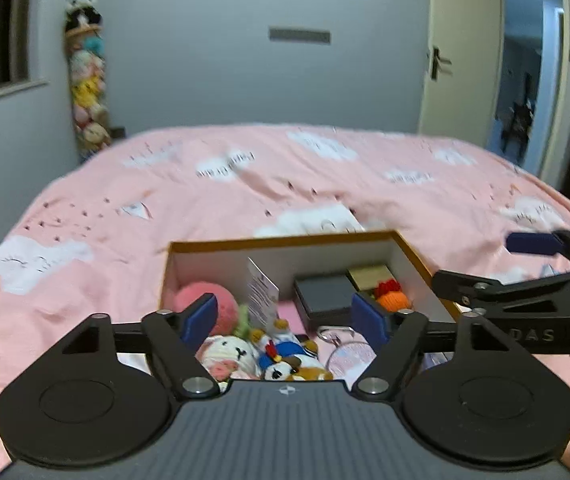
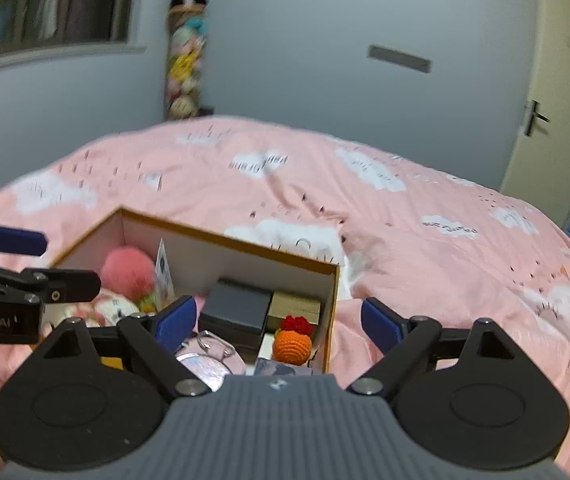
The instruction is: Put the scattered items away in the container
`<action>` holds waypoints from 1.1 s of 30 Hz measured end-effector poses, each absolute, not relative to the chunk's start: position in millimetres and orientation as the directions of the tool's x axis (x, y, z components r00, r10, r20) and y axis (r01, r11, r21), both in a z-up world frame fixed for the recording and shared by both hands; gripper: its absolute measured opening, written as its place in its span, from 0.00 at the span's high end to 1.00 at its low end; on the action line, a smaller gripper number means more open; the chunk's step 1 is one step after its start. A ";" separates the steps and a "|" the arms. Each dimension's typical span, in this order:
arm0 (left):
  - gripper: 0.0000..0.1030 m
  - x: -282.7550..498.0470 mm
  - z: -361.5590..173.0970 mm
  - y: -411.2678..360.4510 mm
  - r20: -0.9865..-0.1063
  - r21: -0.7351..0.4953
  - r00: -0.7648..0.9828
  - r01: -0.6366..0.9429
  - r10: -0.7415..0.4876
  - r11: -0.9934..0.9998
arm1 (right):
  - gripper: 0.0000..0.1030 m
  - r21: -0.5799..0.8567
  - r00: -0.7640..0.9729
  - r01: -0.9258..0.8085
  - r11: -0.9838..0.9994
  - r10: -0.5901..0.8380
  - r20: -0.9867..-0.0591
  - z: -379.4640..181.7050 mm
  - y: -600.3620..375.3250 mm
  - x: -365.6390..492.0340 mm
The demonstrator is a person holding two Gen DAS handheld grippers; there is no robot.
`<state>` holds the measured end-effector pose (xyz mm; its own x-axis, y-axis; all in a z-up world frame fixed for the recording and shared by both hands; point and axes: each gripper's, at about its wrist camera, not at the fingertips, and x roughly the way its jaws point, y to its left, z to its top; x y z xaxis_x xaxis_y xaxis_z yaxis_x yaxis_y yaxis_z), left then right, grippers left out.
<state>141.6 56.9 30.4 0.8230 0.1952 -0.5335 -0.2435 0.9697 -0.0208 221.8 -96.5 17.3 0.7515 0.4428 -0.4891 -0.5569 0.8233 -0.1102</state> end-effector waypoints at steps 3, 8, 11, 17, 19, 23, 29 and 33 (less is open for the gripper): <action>0.14 140.4 27.2 56.2 -0.536 -0.021 0.814 -0.279 0.225 0.960 | 0.02 -0.038 0.773 -0.517 0.855 0.447 -0.450 17.8 -104.7 211.5; 0.14 141.2 14.9 58.5 -0.543 0.028 0.773 -0.373 0.327 0.927 | 0.01 0.035 0.827 -0.420 0.907 0.398 -0.396 8.2 -108.9 202.0; 0.14 141.5 7.4 66.6 -0.570 -0.002 0.761 -0.379 0.310 0.925 | 0.01 0.076 0.815 -0.409 0.909 0.402 -0.417 -1.0 -106.4 202.2; 0.14 143.2 -12.2 73.8 -0.608 -0.013 0.735 -0.387 0.300 0.922 | 0.01 0.117 0.792 -0.395 0.911 0.403 -0.458 -20.8 -95.3 200.9; 0.14 143.3 -18.6 73.5 -0.622 -0.006 0.723 -0.388 0.300 0.922 | 0.01 0.062 0.802 -0.403 0.913 0.385 -0.457 -25.4 -88.2 198.0; 0.14 145.9 -28.7 75.8 -0.643 -0.016 0.715 -0.372 0.276 0.928 | 0.01 -0.039 0.803 -0.438 0.898 0.371 -0.466 -35.4 -76.3 195.6; 0.14 150.2 -37.5 78.5 -0.656 -0.007 0.704 -0.365 0.271 0.931 | 0.01 -0.033 0.780 -0.450 0.893 0.374 -0.502 -50.4 -74.1 202.6; 0.13 154.8 -42.5 80.4 -0.665 -0.008 0.696 -0.368 0.270 0.930 | 0.01 -0.021 0.764 -0.448 0.894 0.370 -0.529 -59.8 -72.6 209.2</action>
<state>154.8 80.4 -42.5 0.6965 0.2700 -0.6649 -0.3684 0.9296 -0.0084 209.2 -72.6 -59.8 0.7636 0.3698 -0.5293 -0.4476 0.8940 -0.0212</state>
